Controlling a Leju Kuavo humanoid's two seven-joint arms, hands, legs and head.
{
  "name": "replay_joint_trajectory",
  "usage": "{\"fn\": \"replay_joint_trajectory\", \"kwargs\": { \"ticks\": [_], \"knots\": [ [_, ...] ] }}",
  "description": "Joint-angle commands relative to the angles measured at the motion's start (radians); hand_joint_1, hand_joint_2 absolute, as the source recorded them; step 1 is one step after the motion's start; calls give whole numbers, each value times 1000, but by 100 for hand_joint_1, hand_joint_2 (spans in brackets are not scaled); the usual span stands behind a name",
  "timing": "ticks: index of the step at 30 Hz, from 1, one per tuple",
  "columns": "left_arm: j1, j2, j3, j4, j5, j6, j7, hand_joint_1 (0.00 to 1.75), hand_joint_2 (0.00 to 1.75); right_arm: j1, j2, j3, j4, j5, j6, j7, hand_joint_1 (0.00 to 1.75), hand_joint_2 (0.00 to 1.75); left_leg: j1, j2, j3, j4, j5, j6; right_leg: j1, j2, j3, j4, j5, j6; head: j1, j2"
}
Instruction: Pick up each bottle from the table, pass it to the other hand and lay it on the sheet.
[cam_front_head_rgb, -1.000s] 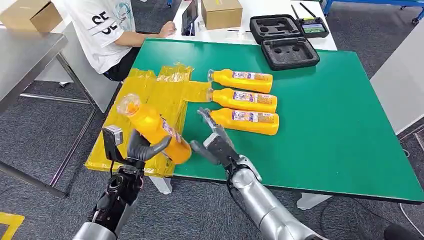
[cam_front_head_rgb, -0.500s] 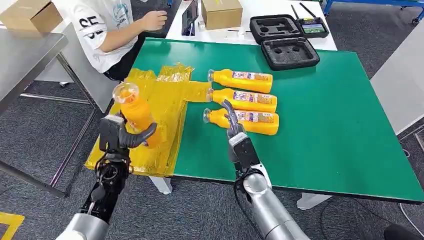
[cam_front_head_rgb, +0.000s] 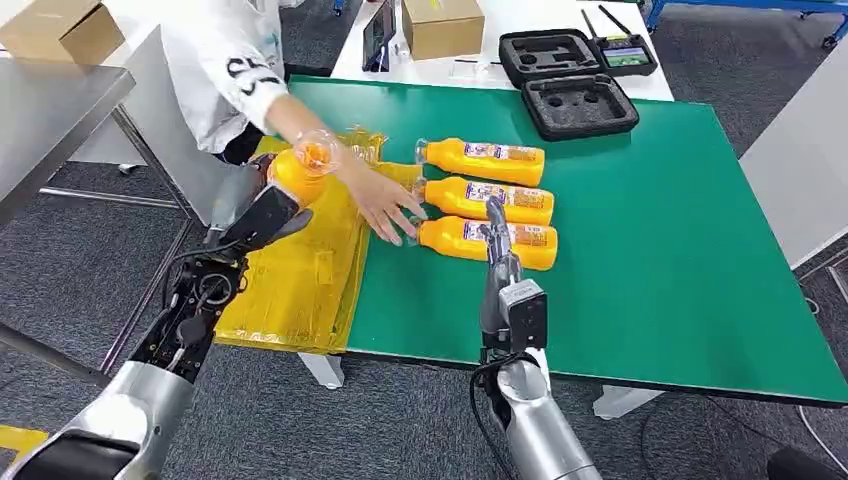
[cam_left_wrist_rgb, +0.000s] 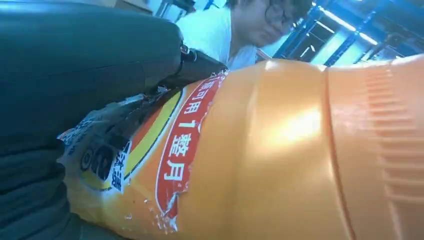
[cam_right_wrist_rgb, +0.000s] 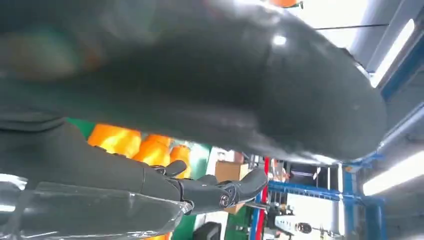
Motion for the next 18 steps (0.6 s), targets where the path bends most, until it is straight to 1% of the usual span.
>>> {"fn": "replay_joint_trajectory", "kwargs": {
  "ticks": [1,3,6,7,8,10,15,18],
  "knots": [
    [-97,42,-99,125,-54,-17,35,175,175,-5,-1,-23,-49,-33,-3,-2,0,0,0,-1,-1,1,1,-1,0,-1,-1,0,0,-1,0,0],
    [-143,50,-149,193,-129,-35,77,175,175,14,-3,-10,-136,-65,-39,-2,0,0,1,-2,-2,1,1,-1,1,-2,-1,1,0,-1,0,0],
    [-225,54,-213,352,-206,-71,100,175,175,65,-9,11,-283,-133,-89,-2,0,0,1,-3,-3,2,1,-1,1,-4,-2,2,0,-1,0,0],
    [-239,53,-221,388,-215,-77,103,175,175,77,-8,11,-306,-142,-105,-2,0,0,0,-2,-2,1,1,-1,0,-3,-1,1,0,-1,0,0],
    [-247,52,-228,420,-227,-74,108,175,175,86,-9,17,-319,-145,-116,-2,0,0,1,-4,-3,2,1,-1,1,-4,-2,2,0,-2,0,0],
    [-264,49,-237,471,-236,-86,112,175,175,89,-11,17,-306,-149,-123,-2,0,0,2,-3,-2,2,1,-1,2,-3,-1,1,0,-2,0,0],
    [-296,56,-287,569,-295,-126,145,175,175,78,-9,0,-268,-170,-108,-2,0,0,1,-1,-1,1,0,-1,1,-1,0,0,0,-1,0,0],
    [-314,45,-312,619,-329,-144,164,175,175,86,-5,1,-304,-163,-112,-2,0,0,1,-1,-1,1,0,-1,1,-1,-1,1,0,-1,0,0]
  ]
}}
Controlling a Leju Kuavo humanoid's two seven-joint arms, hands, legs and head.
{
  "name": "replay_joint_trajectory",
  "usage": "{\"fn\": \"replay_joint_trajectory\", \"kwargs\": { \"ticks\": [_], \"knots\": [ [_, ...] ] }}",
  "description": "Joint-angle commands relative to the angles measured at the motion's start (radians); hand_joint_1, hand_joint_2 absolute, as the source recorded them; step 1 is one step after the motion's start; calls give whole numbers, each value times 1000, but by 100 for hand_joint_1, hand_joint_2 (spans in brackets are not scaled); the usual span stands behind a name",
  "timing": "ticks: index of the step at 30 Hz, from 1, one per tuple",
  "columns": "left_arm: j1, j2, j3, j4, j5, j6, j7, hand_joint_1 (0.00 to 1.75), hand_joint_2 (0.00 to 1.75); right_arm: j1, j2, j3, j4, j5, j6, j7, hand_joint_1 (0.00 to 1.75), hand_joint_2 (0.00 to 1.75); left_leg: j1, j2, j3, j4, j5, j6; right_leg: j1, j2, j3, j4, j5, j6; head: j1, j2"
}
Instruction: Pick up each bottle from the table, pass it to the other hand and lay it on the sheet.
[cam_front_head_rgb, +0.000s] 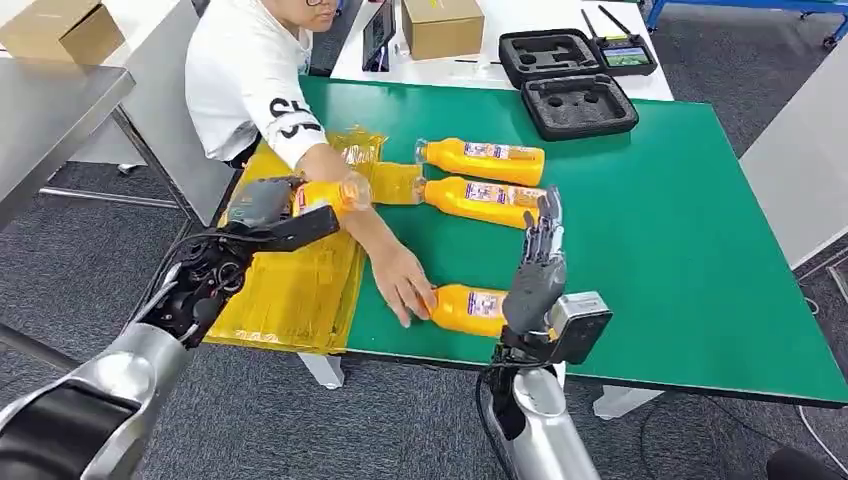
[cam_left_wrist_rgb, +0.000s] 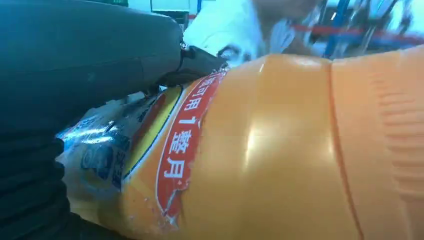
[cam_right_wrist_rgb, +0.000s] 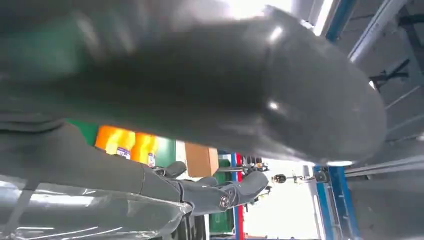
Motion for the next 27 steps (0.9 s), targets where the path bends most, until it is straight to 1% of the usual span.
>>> {"fn": "replay_joint_trajectory", "kwargs": {
  "ticks": [1,8,18,21,27],
  "knots": [
    [-132,-3,-136,285,-72,-43,41,175,175,-1,-11,3,-52,2,-5,-1,0,0,2,-1,-2,2,0,-1,2,-1,-1,0,1,-2,0,0],
    [-123,8,-158,309,-118,-37,79,175,175,-19,-14,30,-23,-1,-13,-1,0,0,1,0,-1,1,0,-1,1,0,-1,1,1,-1,0,0],
    [-123,8,-158,309,-118,-37,79,175,175,-19,-14,30,-23,-1,-13,-1,0,0,1,1,-2,1,0,-1,1,0,-1,1,1,-1,0,0],
    [-132,10,-151,313,-117,-47,79,175,175,-18,-14,27,-16,-22,0,-1,0,0,2,0,-2,1,0,-1,2,0,-1,1,1,-1,0,0],
    [-145,20,-178,348,-179,-61,144,175,175,-37,-3,30,26,-34,26,-1,0,0,1,1,-2,1,0,-1,2,1,-1,1,1,-1,0,0]
  ]
}}
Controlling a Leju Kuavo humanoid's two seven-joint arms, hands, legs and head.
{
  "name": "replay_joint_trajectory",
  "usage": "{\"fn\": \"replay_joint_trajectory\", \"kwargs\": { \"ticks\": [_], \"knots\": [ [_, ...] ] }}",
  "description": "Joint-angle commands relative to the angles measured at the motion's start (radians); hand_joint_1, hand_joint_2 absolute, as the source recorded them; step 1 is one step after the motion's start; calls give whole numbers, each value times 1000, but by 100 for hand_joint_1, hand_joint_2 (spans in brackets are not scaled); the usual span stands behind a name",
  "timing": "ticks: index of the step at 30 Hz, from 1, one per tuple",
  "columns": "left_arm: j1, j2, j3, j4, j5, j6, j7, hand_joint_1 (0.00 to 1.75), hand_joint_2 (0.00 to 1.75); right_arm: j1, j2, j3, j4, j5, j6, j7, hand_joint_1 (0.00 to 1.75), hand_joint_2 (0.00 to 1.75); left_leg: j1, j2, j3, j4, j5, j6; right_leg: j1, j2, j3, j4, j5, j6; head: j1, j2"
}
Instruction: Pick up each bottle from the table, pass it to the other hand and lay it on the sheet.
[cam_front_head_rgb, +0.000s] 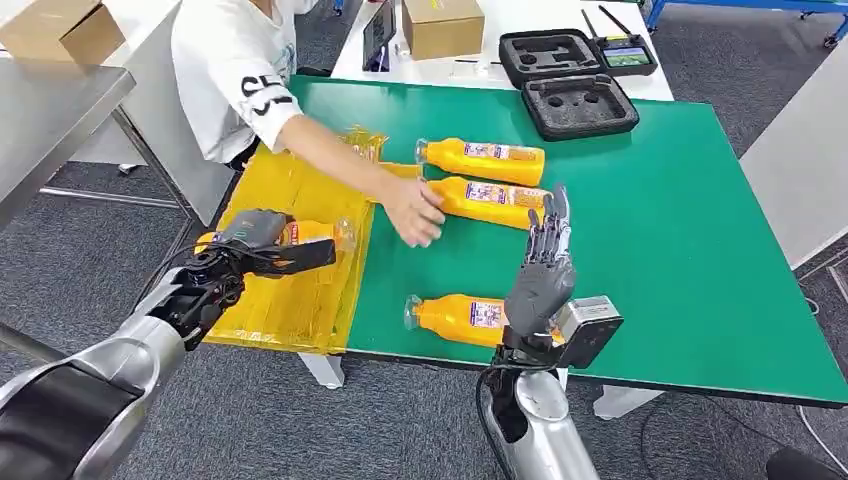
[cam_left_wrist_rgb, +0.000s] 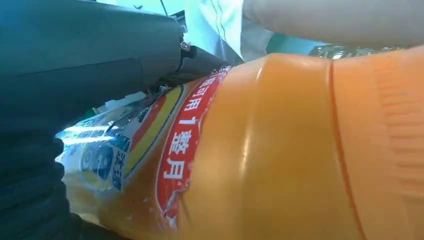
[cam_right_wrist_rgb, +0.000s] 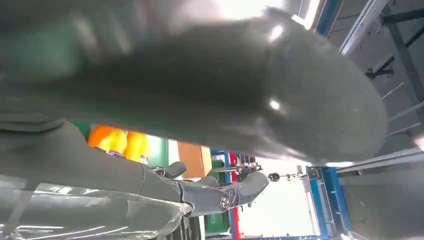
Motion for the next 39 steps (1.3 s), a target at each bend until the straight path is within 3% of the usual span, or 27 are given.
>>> {"fn": "replay_joint_trajectory", "kwargs": {
  "ticks": [1,30,32,33,34,35,39],
  "knots": [
    [-71,18,-66,112,-54,-27,56,175,175,-52,-2,19,73,-18,26,-1,0,0,2,2,-2,2,0,-1,2,2,-1,1,1,-2,0,0],
    [-56,-12,-55,167,-77,-137,64,175,175,-69,8,31,142,-24,26,-1,0,0,2,0,-1,1,1,-1,2,0,-1,0,1,-2,0,0],
    [-54,-7,-59,171,-82,-167,53,152,175,-72,8,31,152,-24,30,-1,0,0,1,1,-1,1,1,-1,2,1,0,0,1,-1,0,0],
    [-53,-4,-54,171,-76,-184,35,105,175,-73,8,31,158,-23,27,-1,0,0,2,2,-1,0,1,-1,2,1,0,-1,2,-2,0,0],
    [-53,-3,-53,173,-75,-197,29,31,175,-74,9,30,163,-25,29,-1,0,0,1,2,-1,0,1,-1,1,1,0,0,1,-1,0,0],
    [-47,-1,-48,169,-71,-207,18,16,175,-79,10,30,173,-26,31,-1,0,0,2,2,-1,1,1,-1,2,2,0,0,2,-2,0,0],
    [-24,2,-38,165,-62,-210,6,0,175,-86,13,24,194,-27,26,-1,0,0,1,2,0,0,1,-1,1,2,0,-1,2,-1,0,0]
  ]
}}
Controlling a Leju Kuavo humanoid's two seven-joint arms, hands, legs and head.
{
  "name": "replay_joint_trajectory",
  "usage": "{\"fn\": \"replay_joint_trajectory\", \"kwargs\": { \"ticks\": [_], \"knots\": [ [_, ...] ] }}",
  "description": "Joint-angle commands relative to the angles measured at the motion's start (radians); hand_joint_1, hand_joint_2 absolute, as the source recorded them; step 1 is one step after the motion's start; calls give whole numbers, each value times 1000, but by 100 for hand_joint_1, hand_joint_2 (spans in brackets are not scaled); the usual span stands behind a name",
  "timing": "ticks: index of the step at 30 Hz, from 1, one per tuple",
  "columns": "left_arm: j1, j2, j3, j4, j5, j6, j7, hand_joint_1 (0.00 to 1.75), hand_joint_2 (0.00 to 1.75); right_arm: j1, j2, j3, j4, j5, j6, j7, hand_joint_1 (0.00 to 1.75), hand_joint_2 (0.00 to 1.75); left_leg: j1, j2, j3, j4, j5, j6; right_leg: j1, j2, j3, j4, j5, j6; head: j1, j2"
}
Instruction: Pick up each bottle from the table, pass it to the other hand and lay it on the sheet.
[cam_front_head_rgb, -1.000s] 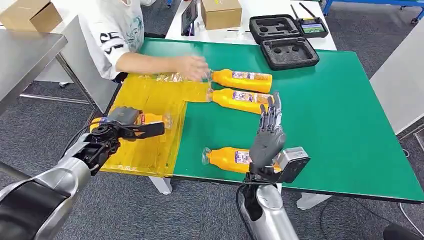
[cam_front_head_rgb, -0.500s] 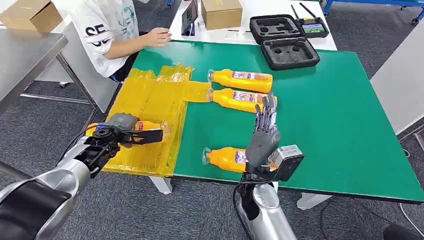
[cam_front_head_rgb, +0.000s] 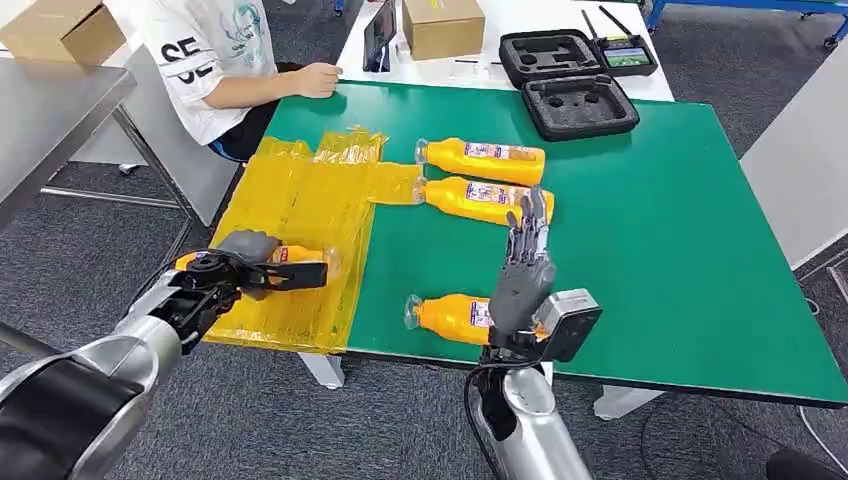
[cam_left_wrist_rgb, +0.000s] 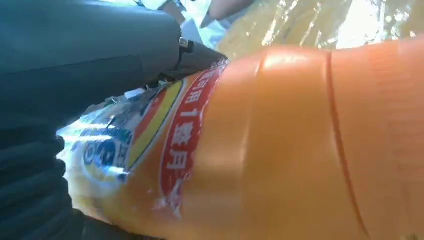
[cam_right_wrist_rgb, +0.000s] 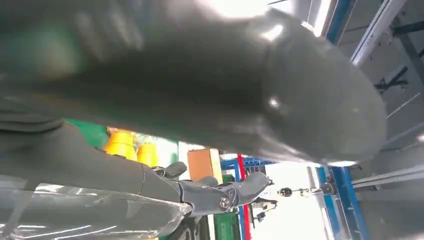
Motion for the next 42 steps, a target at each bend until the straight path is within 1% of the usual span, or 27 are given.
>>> {"fn": "replay_joint_trajectory", "kwargs": {
  "ticks": [1,6,10,11,15,20,23,32,35,38,39,42],
  "knots": [
    [4,1,17,63,14,-29,-30,0,175,-58,-5,3,113,-10,2,-1,0,0,2,3,0,-1,1,-1,2,3,0,-2,2,-2,0,0],
    [11,3,20,61,14,-26,-33,0,175,-62,-5,-1,124,-10,-3,-1,0,0,1,2,1,-1,1,-1,1,2,1,-1,2,-1,0,0],
    [19,-4,27,65,19,-52,-50,0,175,-88,1,-14,165,-26,-10,-1,0,0,1,3,1,-1,1,-1,1,3,0,-1,2,-1,0,0],
    [21,-5,28,66,20,-56,-52,0,0,-96,2,-15,178,-29,-10,-1,0,0,0,2,2,-1,1,-1,0,2,1,-1,2,-1,0,0],
    [35,-10,34,60,25,-47,-69,0,0,-112,3,-15,200,-31,-16,-1,0,0,0,2,3,-1,1,-1,0,2,2,0,1,-1,0,0],
    [28,-8,79,63,81,-107,-123,0,0,-112,1,-8,215,-36,-12,-1,0,0,1,0,3,-1,2,-1,1,0,3,-1,2,-1,0,0],
    [27,-6,79,63,81,-109,-125,0,0,-112,1,-7,215,-36,-12,-1,0,0,2,2,1,-1,3,-1,2,2,1,-2,3,-2,0,0],
    [33,5,96,56,98,-104,-126,0,0,-100,-1,0,214,-38,-5,-1,0,0,0,1,3,-1,2,-1,0,1,3,-1,2,-1,0,0],
    [36,4,103,54,104,-97,-122,0,0,-99,-4,5,215,-38,2,-1,0,0,1,2,3,-1,2,-1,2,2,2,-2,4,-4,0,0],
    [36,4,109,52,110,-94,-126,0,0,-101,-4,5,215,-39,5,0,0,0,1,2,2,-1,3,-1,2,2,2,-2,5,-4,0,0],
    [34,4,118,53,120,-96,-132,0,0,-104,-3,4,216,-41,6,1,0,0,0,0,3,0,2,0,1,0,2,0,3,-3,0,0],
    [31,9,126,49,128,-85,-141,0,0,-103,-3,5,225,-44,6,5,0,0,1,2,2,-1,3,-1,1,1,2,-1,4,-4,0,0]
  ]
}}
